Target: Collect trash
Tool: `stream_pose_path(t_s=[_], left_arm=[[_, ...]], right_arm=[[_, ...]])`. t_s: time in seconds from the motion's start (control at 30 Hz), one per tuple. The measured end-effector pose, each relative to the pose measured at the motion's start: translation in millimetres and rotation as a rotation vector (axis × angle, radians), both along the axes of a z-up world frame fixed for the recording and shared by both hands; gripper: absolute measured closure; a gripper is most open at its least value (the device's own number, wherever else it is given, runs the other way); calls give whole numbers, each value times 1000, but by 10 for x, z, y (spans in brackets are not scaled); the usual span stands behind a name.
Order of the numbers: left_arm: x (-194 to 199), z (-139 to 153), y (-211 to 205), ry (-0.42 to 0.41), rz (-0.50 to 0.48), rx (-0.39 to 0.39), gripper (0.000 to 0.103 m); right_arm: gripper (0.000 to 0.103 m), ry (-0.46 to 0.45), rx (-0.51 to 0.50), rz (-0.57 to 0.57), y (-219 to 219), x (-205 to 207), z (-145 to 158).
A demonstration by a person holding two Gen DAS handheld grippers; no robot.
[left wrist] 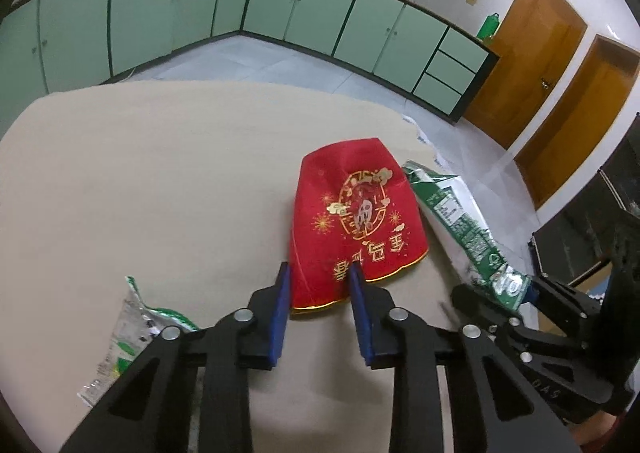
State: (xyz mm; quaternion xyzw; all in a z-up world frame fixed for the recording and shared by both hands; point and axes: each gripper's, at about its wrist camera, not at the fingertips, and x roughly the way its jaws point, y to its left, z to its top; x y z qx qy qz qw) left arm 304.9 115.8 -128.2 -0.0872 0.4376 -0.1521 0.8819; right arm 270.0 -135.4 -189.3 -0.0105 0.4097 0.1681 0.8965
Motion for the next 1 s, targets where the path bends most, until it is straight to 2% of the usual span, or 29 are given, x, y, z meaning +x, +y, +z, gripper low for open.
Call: stream_pose_path(t_s=[0.13, 0.2, 0.27, 0.7, 1.0], left_arm=[[-67, 50, -59, -40, 2, 18, 80], [-115, 104, -77, -60, 1, 20, 90], [-151, 156, -84, -71, -8, 17, 92], [-353, 393, -193, -140, -13, 61, 95], [-596, 603, -370, -184, -46, 51, 95]], right_arm=[[60, -9, 13, -6, -38, -8, 22], [60, -19, 25, -18, -104, -26, 31], [60, -29, 36, -29, -151, -51, 68], [64, -77, 38, -33, -332, -243, 339], [64, -137, 37, -51, -531, -618, 603]])
